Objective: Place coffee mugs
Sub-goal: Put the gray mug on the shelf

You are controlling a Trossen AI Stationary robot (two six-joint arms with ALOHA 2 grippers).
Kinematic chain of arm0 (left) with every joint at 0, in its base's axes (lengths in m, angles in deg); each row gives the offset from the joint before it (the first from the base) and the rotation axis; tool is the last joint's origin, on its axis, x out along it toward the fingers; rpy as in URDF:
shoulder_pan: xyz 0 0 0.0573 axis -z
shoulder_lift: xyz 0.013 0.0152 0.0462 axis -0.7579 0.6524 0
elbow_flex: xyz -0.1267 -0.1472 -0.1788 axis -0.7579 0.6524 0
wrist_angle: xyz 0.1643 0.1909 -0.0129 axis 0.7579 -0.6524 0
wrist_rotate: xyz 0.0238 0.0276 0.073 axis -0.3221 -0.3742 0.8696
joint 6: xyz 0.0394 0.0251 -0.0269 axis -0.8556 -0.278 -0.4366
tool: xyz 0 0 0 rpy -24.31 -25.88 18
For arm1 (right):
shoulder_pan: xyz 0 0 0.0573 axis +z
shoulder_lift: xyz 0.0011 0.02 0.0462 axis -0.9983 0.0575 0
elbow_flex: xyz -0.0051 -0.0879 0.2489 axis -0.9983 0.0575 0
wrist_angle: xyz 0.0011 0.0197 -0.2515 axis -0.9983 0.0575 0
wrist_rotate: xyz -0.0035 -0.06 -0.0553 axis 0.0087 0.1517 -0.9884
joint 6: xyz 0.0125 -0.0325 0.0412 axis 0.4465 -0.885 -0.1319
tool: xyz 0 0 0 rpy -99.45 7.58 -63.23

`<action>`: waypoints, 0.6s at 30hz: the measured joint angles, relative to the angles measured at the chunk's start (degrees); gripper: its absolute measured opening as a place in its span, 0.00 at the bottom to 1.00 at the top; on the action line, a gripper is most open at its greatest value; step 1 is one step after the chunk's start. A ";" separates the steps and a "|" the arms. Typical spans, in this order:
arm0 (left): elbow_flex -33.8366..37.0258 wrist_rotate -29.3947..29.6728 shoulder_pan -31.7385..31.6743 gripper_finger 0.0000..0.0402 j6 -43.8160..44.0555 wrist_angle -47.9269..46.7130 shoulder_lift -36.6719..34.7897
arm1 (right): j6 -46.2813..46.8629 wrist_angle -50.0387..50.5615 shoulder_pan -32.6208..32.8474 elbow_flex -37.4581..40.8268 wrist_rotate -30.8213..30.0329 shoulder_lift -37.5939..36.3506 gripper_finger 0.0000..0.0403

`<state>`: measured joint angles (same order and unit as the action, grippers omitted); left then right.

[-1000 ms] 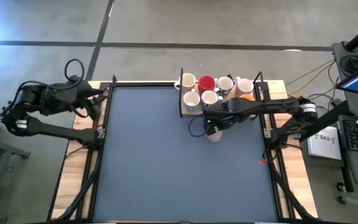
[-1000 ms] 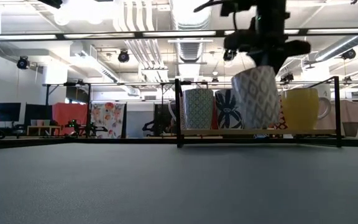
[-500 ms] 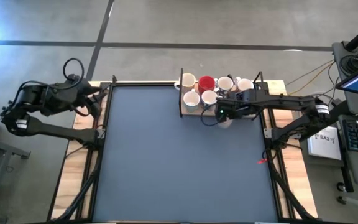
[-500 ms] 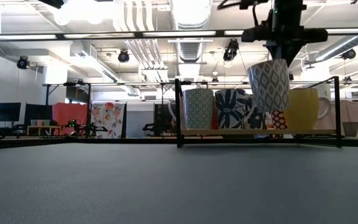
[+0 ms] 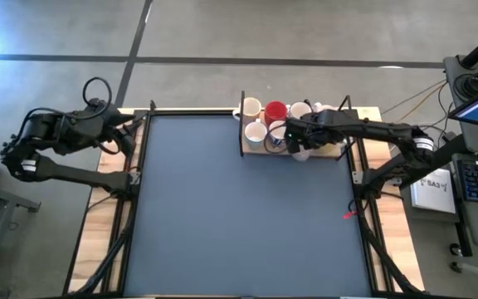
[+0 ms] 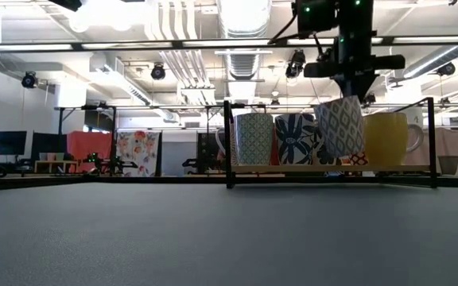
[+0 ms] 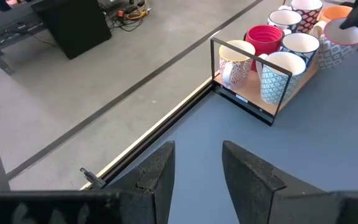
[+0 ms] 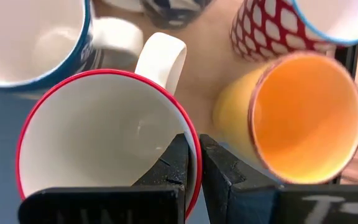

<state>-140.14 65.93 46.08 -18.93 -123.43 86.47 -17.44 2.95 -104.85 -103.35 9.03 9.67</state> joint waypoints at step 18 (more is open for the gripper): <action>0.00 -0.02 -0.02 0.29 0.00 -0.07 -0.75 | -7.34 -3.80 -8.46 0.02 -0.33 0.59 0.03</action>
<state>-140.14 65.91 46.05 -18.93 -123.50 85.72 -24.78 -0.85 -113.31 -103.33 8.69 10.26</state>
